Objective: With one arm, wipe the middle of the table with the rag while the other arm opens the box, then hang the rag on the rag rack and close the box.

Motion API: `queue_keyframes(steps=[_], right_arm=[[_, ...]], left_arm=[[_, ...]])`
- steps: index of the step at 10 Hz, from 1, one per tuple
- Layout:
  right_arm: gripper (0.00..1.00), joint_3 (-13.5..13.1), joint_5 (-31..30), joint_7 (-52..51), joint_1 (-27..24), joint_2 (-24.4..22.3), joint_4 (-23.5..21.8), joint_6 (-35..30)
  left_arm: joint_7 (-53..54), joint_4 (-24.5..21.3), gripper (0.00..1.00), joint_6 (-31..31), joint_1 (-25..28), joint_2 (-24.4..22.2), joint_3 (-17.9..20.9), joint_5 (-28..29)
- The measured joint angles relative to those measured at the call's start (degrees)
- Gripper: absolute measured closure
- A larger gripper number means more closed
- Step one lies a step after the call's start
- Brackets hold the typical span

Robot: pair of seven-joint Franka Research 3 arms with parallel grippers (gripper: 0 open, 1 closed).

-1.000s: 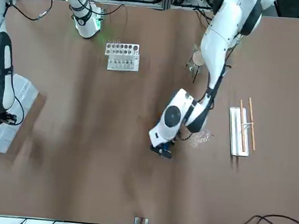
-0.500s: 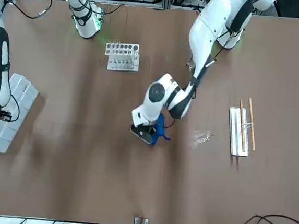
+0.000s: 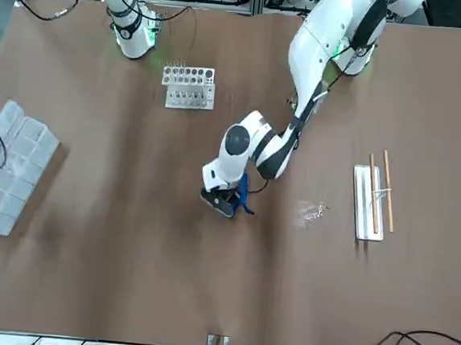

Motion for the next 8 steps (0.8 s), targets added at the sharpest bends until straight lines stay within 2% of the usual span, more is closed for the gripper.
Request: queue_keyframes(steps=[3,6,8], right_arm=[[0.99,-0.62,-0.10,-3.32,-4.30,2.30,-0.09,1.90],[0.99,-0.48,-0.10,-3.33,-4.28,2.34,-0.05,1.91],[0.99,-0.04,1.06,-3.33,-4.18,2.34,0.02,0.82]], left_arm=[[0.41,-0.05,0.89,-5.88,6.33,-0.02,1.09,0.03],[1.04,-0.21,0.89,-8.37,12.88,-0.55,3.05,1.19],[1.27,-0.99,0.89,-13.46,16.63,-3.53,3.06,1.23]])
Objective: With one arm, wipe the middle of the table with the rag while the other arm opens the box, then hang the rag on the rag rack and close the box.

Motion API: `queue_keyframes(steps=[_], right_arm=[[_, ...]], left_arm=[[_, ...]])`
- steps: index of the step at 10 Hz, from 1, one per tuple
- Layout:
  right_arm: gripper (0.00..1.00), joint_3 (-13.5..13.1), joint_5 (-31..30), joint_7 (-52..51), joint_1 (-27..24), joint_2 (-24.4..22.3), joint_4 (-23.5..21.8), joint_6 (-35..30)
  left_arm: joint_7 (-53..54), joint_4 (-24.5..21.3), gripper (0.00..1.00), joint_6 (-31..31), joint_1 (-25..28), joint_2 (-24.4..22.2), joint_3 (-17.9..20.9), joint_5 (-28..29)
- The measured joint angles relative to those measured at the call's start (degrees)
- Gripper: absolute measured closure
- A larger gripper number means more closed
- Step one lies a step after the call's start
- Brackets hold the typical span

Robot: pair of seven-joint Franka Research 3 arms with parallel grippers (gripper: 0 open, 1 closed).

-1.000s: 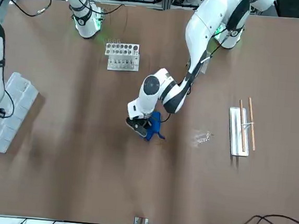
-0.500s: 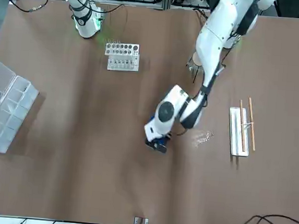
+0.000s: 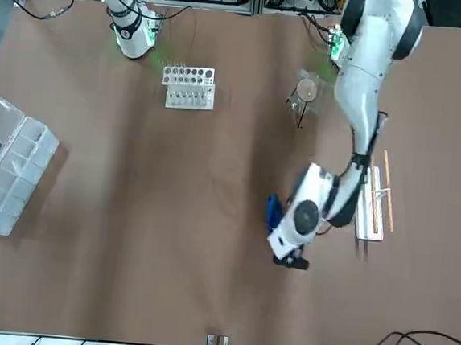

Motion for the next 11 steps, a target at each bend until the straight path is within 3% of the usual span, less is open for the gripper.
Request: queue_keyframes(steps=[2,4,5,7,9,11], right_arm=[[0.99,0.74,2.18,-0.36,0.78,-0.31,1.58,-2.89],[0.98,2.35,5.16,-0.48,2.73,-2.39,5.28,-8.21],[0.89,2.87,7.52,-0.51,4.07,-4.17,6.81,-11.14],[0.57,3.50,11.23,-0.27,7.63,-8.21,7.89,-13.40],[0.27,3.69,18.56,3.10,11.64,-12.21,8.12,-13.88],[0.00,3.79,21.64,4.56,16.39,-17.69,8.30,-16.49]], left_arm=[[-0.48,-0.48,0.89,-6.72,0.54,-5.27,0.10,0.02],[-1.38,-4.04,0.89,-9.93,1.23,-13.41,1.23,0.54],[-1.26,-8.24,0.89,-10.55,2.99,-18.79,1.52,0.89],[-0.62,-18.27,0.89,-10.85,6.80,-28.41,1.57,4.57],[-0.48,-25.33,0.89,-10.77,9.76,-33.55,1.57,10.44],[3.42,-27.89,0.89,-10.73,14.33,-35.75,1.59,13.87]])
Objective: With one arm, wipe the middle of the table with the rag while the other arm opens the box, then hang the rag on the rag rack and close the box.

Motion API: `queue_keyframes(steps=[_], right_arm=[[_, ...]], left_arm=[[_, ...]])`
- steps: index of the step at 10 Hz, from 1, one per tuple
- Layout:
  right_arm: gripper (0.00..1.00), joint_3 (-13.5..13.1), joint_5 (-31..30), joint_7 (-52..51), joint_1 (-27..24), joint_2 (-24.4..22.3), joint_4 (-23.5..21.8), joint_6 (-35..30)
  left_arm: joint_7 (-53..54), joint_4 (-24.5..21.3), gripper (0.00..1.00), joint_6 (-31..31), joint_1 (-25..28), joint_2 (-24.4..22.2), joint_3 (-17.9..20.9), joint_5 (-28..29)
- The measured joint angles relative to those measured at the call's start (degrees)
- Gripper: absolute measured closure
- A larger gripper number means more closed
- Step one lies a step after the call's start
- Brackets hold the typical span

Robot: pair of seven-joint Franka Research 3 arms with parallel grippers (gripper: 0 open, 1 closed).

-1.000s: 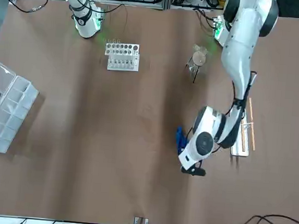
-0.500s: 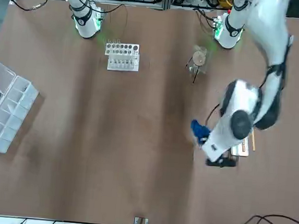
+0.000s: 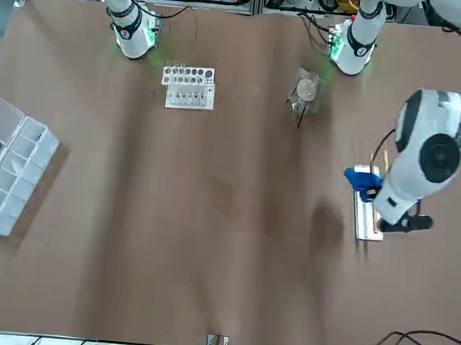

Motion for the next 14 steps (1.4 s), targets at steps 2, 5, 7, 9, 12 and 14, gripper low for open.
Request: queue_keyframes(steps=[2,5,7,9,12,14], right_arm=[[0.00,-0.01,-1.85,2.68,4.65,-4.92,-0.09,-3.43],[0.00,-0.32,-3.35,4.10,5.81,-7.82,-1.56,-5.58],[0.00,-0.49,-3.36,4.10,5.88,-9.10,-3.36,-5.33],[0.00,-0.38,-3.36,4.11,6.19,-9.79,-3.77,-5.33],[0.00,3.11,-4.02,4.10,3.55,-9.88,-4.04,-4.86],[0.00,5.07,-4.62,4.10,2.58,-9.88,-4.52,-4.44]], left_arm=[[5.09,-0.93,0.89,0.09,5.41,-0.07,0.01,0.37],[5.64,-2.25,0.89,3.68,8.29,5.20,-0.04,0.62],[5.64,-1.95,0.89,7.10,8.16,9.35,-0.30,0.63],[5.64,-0.67,0.89,7.62,7.75,9.96,-0.49,0.81],[5.57,1.28,0.89,7.64,7.08,9.97,-0.98,0.81],[5.23,1.30,0.80,7.63,7.00,10.00,-1.35,0.81]])
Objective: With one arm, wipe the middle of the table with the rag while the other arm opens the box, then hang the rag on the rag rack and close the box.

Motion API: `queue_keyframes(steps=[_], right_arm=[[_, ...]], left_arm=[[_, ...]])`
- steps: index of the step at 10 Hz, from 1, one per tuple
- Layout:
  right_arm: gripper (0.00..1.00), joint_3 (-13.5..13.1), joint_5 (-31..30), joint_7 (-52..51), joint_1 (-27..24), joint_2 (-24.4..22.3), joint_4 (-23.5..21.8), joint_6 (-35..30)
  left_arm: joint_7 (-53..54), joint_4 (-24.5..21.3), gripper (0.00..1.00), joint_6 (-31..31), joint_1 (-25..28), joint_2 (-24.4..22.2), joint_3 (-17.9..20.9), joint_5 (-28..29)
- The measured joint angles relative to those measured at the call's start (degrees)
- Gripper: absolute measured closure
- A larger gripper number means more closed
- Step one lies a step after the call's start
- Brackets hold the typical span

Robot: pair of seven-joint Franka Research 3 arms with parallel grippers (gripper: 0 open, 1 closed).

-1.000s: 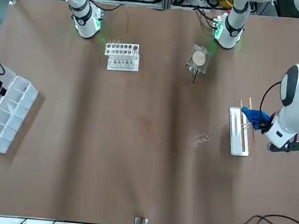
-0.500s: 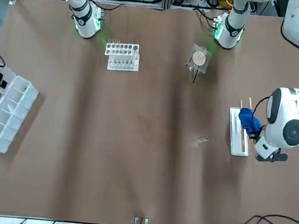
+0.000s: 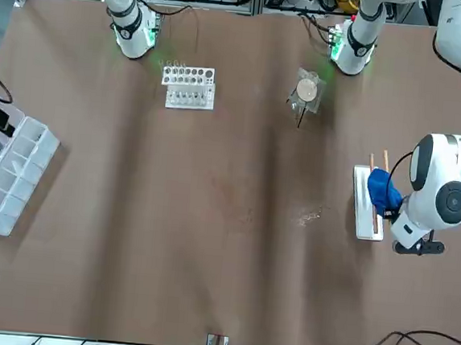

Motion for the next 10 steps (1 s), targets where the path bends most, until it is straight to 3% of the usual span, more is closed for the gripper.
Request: queue_keyframes(steps=[3,4,7,8,10], right_arm=[[0.00,0.25,-0.07,0.00,-0.18,0.00,-0.29,0.10],[0.00,0.25,-0.07,0.00,-0.26,-0.01,-0.42,0.10],[0.00,0.25,-0.09,0.02,-0.45,0.00,-1.42,0.10],[0.00,0.25,-0.11,0.02,-0.64,0.00,-1.87,0.10],[0.02,0.12,-0.50,0.32,-2.18,0.00,-2.13,-0.01]], left_arm=[[-0.09,-0.06,0.33,0.00,0.18,0.12,-0.02,0.00],[-0.13,-0.12,0.24,-0.01,0.29,0.16,-0.02,0.00],[-0.13,1.29,0.11,0.39,0.46,-0.70,-0.58,-0.02],[-0.20,3.17,0.00,0.39,0.51,-2.08,-1.87,-0.38],[-0.56,6.85,0.00,-0.66,0.35,-6.88,-3.84,-4.19]])
